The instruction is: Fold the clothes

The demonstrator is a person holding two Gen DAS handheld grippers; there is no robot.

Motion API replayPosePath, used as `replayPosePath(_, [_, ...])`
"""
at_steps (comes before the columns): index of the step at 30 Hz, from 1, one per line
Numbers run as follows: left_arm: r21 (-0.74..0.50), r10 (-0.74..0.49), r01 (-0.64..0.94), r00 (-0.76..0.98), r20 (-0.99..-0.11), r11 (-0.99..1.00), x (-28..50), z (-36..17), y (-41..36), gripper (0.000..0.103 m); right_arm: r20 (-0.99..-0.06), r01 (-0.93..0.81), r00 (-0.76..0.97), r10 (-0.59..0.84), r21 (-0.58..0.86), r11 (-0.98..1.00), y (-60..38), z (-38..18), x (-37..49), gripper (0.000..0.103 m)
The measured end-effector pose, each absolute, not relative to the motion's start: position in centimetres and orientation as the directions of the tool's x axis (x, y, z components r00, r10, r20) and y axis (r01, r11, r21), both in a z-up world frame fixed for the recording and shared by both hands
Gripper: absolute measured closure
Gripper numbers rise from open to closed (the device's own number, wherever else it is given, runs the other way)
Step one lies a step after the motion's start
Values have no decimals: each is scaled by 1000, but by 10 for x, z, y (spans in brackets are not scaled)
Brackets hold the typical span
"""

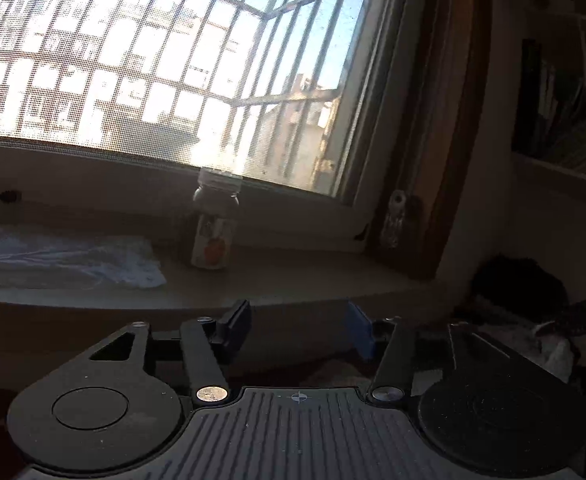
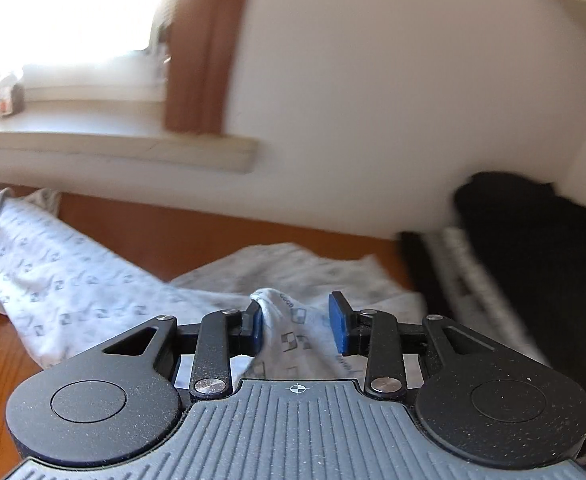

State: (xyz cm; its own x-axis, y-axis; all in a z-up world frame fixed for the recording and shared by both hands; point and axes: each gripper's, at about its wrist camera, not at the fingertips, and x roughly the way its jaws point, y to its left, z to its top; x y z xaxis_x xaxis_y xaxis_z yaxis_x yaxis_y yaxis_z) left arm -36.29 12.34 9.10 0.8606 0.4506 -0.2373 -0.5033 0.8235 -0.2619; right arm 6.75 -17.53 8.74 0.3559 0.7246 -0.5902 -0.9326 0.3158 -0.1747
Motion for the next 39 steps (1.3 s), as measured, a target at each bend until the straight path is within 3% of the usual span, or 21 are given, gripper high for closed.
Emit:
replayPosePath(5, [-248,438,-505,854,-281,827,-352,82,124,31,-605,-959,248,757,-42,280,-171,66,61,56])
replayPosePath(8, [-239,430,-506,849,-307,828,-345,76,124,30,-615,-956,273,740,-88,279,-175,57,59,56])
replayPosePath(15, [-196,405,-495,838,-366,847,-324,61,117,26,-575,-934,316,755,-48,354,-204,70,88,54])
replayPosePath(21, [-179,382,-481,832,-403,859,-313,51,114,26,-622,-936,294,725,-35,350,-202,33,92,51])
replayPosePath(27, [-199,361,-468,838,-409,861,-311,48,113,26,-570,-932,297,766,2,363,-211,13,88,48])
replayPosePath(29, [-206,354,-464,840,-411,862,-310,47,113,29,-557,-931,289,779,24,363,-214,12,90,48])
replayPosePath(31, [-214,343,-454,846,-408,865,-309,47,111,55,-544,-931,281,790,45,362,-217,11,91,48])
replayPosePath(33, [-226,327,-438,856,-401,870,-308,48,107,70,-531,-930,273,802,66,361,-220,10,93,47])
replayPosePath(38, [-263,282,-407,869,-407,875,-297,46,97,73,-514,-932,261,817,87,352,-222,9,94,45])
replayPosePath(39, [-274,276,-407,869,-411,871,-294,45,96,67,-512,-933,255,820,94,348,-222,9,95,45])
